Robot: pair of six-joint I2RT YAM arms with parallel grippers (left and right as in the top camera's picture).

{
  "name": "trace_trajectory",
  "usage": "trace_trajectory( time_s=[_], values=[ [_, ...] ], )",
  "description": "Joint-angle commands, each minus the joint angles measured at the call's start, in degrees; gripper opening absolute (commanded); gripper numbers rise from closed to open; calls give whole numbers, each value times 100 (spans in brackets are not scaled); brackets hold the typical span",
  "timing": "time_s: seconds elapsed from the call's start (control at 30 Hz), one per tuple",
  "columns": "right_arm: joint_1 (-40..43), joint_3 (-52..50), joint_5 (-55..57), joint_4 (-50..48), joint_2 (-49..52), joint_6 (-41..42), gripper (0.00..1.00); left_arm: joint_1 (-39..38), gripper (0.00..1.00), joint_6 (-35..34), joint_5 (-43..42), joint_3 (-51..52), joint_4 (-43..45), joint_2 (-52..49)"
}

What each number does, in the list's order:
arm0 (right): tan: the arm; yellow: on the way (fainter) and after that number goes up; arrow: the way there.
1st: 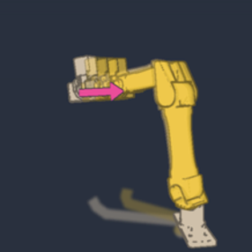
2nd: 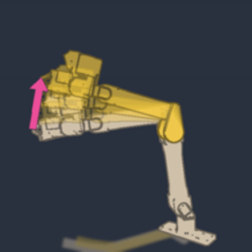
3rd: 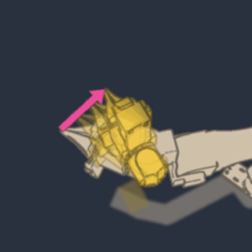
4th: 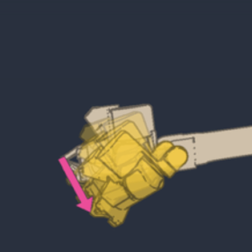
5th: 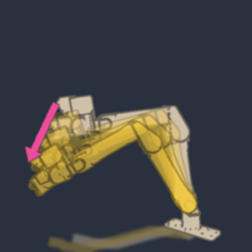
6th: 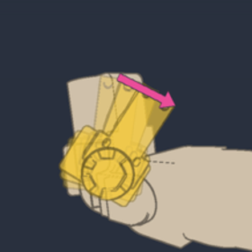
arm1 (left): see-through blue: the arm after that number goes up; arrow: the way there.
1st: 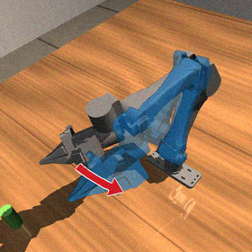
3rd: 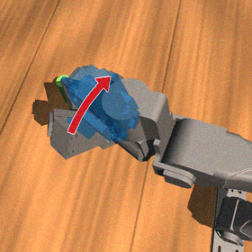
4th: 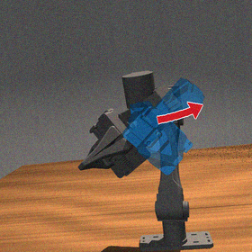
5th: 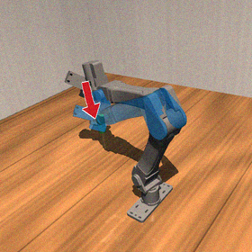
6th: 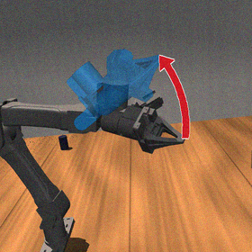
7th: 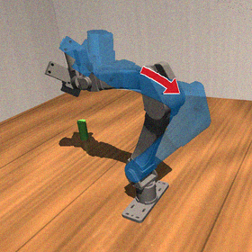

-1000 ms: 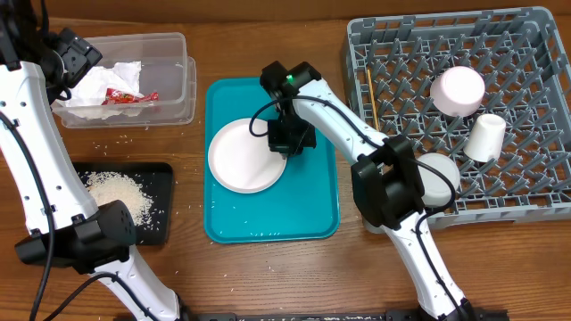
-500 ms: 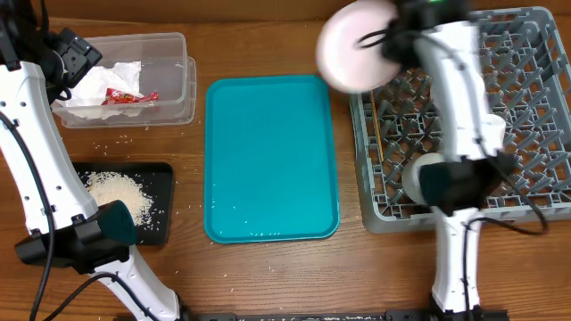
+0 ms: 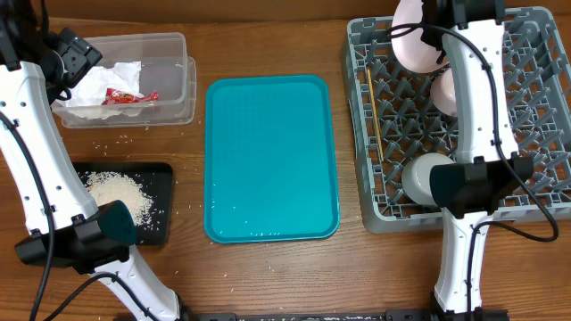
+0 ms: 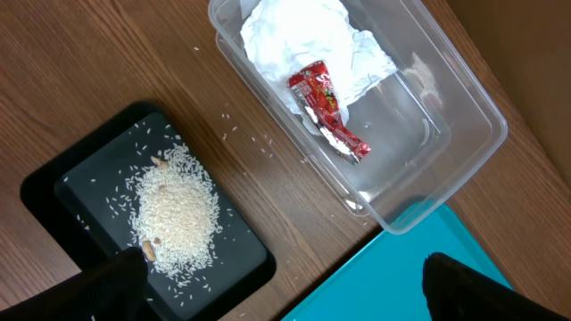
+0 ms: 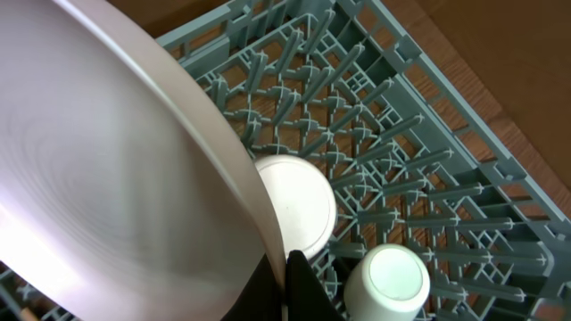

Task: Sort waste into correct bins and load items into the dishwasher
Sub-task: 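Lift the plate with the right gripper and carry it over the dish rack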

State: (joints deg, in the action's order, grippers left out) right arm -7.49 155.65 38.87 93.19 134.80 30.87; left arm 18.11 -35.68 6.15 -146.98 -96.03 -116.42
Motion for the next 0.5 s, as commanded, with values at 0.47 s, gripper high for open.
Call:
trace_trajectory(
  time_s=[0.47],
  values=[
    [-492, -1126, 308, -509, -22, 382, 6, -13, 100, -31, -22, -39, 4, -7]
  ],
)
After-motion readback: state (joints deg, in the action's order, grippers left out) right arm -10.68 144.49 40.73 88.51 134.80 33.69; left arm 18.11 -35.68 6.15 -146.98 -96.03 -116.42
